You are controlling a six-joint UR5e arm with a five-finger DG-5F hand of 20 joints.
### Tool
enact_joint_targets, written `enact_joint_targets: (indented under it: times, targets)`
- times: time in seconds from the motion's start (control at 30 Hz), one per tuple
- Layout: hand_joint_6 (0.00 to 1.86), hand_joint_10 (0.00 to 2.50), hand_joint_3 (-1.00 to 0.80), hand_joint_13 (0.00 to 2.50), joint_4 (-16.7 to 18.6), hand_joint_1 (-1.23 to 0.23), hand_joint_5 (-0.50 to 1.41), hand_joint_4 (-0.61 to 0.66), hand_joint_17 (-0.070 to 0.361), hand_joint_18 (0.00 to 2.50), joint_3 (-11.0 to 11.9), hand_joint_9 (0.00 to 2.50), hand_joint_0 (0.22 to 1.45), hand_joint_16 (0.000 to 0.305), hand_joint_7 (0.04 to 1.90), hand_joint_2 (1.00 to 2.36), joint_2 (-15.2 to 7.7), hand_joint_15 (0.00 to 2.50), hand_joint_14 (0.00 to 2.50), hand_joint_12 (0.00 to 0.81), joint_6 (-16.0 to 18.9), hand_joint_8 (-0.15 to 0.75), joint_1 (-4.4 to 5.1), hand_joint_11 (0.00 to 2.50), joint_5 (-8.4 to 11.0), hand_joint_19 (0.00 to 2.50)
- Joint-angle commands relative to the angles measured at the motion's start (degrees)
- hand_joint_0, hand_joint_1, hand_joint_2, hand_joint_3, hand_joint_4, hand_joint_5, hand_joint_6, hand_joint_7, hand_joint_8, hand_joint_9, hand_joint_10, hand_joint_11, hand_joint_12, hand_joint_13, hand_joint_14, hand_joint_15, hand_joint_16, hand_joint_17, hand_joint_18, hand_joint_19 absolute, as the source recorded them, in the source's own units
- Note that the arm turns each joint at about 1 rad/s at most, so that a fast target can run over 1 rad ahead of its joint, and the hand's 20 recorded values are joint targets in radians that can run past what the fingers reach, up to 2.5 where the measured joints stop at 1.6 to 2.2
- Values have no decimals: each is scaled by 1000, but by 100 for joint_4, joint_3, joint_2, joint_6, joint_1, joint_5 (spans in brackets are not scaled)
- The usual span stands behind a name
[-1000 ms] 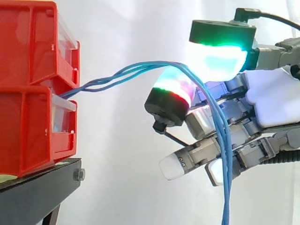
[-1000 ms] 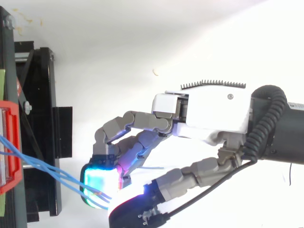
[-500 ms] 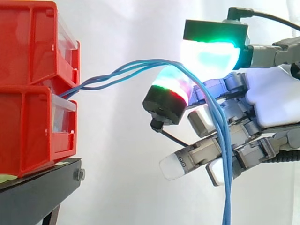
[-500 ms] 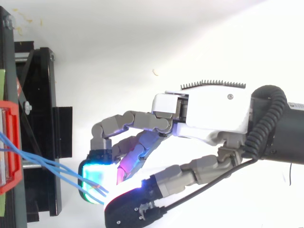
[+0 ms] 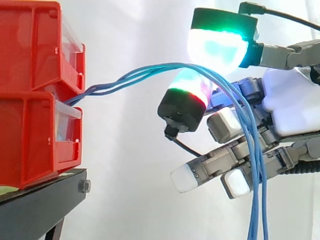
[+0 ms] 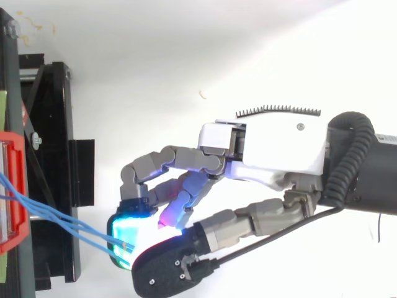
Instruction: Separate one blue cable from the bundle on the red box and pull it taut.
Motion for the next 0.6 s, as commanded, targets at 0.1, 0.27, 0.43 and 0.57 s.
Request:
enact_joint_targets:
  times: [0.1, 0.27, 0.43, 0.57]
  targets:
    - [702, 18, -341, 557, 4, -716, -92, 85, 115, 685, -3, 960, 605, 51, 1232, 1011, -1, 278, 8, 382, 0, 319, 0, 635, -3, 610]
    - [749, 18, -239, 516, 4, -805, -132, 83, 118, 651, -3, 877, 602, 52, 1140, 1016, -1, 273, 8, 386, 0, 315, 0, 639, 6, 584]
    - [769, 15, -222, 494, 4, -864, -154, 115, 119, 634, -3, 845, 637, 53, 1084, 1017, 7, 266, 7, 388, 0, 317, 0, 651, -12, 568]
    - [784, 14, -233, 485, 4, -898, -169, 127, 120, 639, -3, 820, 674, 53, 1048, 1018, -1, 253, 7, 390, 0, 316, 0, 650, -12, 541]
